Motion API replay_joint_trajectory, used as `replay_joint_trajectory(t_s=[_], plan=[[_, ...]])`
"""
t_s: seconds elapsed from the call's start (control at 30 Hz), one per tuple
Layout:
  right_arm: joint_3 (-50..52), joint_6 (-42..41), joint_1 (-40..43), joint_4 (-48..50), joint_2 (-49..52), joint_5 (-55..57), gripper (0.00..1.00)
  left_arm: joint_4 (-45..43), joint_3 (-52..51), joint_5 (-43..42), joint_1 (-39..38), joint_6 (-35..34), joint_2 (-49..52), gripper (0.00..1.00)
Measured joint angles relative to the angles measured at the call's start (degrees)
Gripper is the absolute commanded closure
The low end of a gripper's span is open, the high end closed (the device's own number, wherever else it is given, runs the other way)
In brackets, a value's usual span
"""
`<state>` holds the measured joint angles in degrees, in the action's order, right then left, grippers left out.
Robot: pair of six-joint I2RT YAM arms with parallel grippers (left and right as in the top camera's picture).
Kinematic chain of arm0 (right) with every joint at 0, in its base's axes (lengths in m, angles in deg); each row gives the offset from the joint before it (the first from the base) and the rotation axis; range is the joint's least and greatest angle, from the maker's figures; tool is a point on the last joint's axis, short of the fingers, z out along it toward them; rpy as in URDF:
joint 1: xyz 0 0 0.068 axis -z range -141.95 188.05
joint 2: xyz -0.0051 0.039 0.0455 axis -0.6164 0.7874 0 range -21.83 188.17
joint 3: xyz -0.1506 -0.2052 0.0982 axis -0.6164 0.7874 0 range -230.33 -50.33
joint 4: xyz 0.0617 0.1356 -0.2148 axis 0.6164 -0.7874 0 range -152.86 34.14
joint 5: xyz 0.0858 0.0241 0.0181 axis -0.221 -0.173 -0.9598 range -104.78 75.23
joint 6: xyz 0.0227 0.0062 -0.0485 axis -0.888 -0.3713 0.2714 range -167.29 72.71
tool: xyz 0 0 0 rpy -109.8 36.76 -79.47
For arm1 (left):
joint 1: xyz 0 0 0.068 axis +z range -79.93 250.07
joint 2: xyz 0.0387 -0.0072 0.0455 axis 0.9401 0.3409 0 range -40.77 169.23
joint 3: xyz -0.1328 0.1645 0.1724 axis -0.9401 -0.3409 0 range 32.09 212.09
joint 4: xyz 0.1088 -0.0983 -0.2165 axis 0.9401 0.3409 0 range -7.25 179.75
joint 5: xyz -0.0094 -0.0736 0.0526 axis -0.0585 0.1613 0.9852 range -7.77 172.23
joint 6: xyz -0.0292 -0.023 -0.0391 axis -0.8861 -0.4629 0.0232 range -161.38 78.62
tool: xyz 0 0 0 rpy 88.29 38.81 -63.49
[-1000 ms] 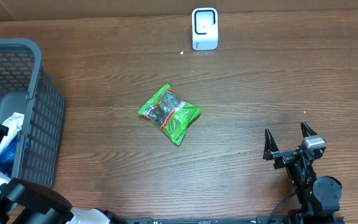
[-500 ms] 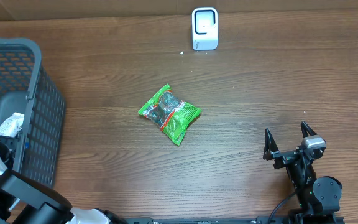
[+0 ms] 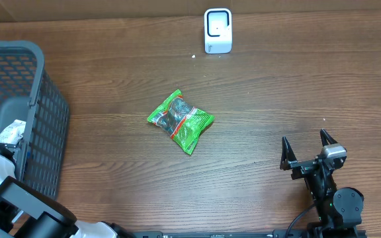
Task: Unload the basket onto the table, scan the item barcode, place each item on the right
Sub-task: 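Return the left gripper into the basket and grasp the blue bar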
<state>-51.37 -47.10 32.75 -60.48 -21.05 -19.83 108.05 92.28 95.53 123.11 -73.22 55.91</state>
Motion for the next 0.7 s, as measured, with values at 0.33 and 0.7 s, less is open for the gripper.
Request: replay_joint_trajectory(t_s=[0.33,0.7], plan=[[0.0,0.0,0.0,0.0,0.0,0.0,0.0,-3.2,1.1,0.1,-2.7,-0.5,6.9,0.55],[0.0,0.0,0.0,0.0,0.0,0.0,0.0,-1.3,2.7,1.3,-4.5,-0.9,7.1,0.96]])
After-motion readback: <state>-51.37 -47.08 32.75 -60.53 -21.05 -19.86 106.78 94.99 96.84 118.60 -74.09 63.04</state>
